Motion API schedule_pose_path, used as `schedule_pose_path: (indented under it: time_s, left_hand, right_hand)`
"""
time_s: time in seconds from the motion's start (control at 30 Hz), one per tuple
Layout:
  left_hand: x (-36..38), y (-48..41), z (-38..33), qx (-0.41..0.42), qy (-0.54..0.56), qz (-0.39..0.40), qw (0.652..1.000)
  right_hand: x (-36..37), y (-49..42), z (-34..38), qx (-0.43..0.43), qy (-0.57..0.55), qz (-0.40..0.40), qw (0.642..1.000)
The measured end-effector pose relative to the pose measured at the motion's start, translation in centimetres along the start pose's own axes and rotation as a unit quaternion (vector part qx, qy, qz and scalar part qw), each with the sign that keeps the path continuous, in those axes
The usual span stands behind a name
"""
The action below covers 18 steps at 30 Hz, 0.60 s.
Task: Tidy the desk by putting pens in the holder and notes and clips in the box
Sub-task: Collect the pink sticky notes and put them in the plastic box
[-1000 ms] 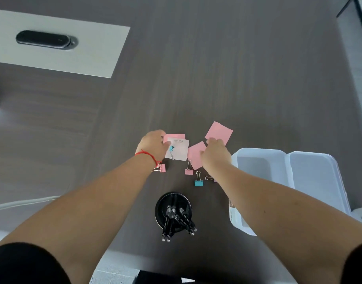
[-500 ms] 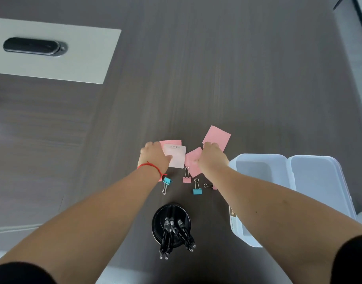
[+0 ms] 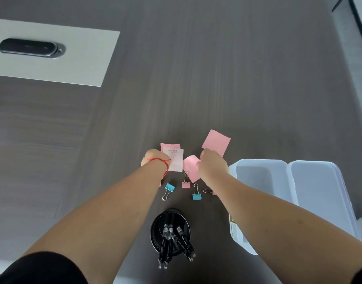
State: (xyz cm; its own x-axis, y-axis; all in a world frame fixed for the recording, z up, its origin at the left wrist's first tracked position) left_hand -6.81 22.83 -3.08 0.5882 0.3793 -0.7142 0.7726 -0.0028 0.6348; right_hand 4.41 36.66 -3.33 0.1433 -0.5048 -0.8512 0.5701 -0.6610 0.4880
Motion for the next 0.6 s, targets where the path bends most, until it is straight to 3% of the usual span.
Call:
schedule_pose_path:
  time_s: [0.1, 0.17, 0.27, 0.37, 0.43, 0.5, 0.57, 0.6]
  left_hand:
    - [0.2, -0.7, 0.1, 0.012, 0.049, 0.008, 0.999]
    - [0.8, -1.3, 0.4, -0.015, 0.146, 0.039, 0.988]
    - [0.9, -1.8, 0.8, -0.081, 0.350, 0.081, 0.930]
    - [0.2, -2.0, 1.2, -0.084, 0.409, 0.091, 0.904]
    - [0.0, -2.0, 1.8, -0.095, 0.439, 0.101, 0.888]
    - [-0.1, -2.3, 2.7, -0.113, 0.458, 0.112, 0.875]
    - [-0.4, -2.5, 3.5, -0.127, 0.472, 0.113, 0.865]
    - [-0.6, -2.6, 3.8, -0.132, 0.479, 0.111, 0.861]
  right_hand:
    - [-2.9, 0.1, 0.4, -0.024, -0.028, -0.011, 0.999]
    - [-5.7, -0.4, -0.1, 0.005, -0.141, -0.045, 0.989]
    - [-8.3, -2.6, -1.5, 0.090, -0.285, -0.072, 0.952]
    - [-8.1, -4.1, -2.5, 0.165, -0.338, -0.005, 0.927]
    - [-6.9, -4.2, -2.4, 0.179, -0.344, 0.049, 0.920]
    - [-5.4, -3.2, -2.5, 0.260, -0.303, 0.087, 0.913]
    - [-5.0, -4.3, -2.5, 0.233, -0.162, 0.022, 0.959]
    - [-4.1, -5.6, -3.2, 0.248, -0.224, -0.012, 0.942]
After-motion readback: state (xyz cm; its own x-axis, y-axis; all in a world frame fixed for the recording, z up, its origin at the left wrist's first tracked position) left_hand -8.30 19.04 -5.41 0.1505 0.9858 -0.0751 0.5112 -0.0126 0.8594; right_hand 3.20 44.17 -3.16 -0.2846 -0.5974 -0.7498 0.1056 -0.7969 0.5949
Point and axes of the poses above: each hand's wrist, its own y-axis away from the middle knuckle, its own x-axis out of the palm, z = x × y, the point moved 5 cm from there along -y, towards the middle knuckle, and after that the axes turned 4 degrees about -z, right-handed, at the moved point
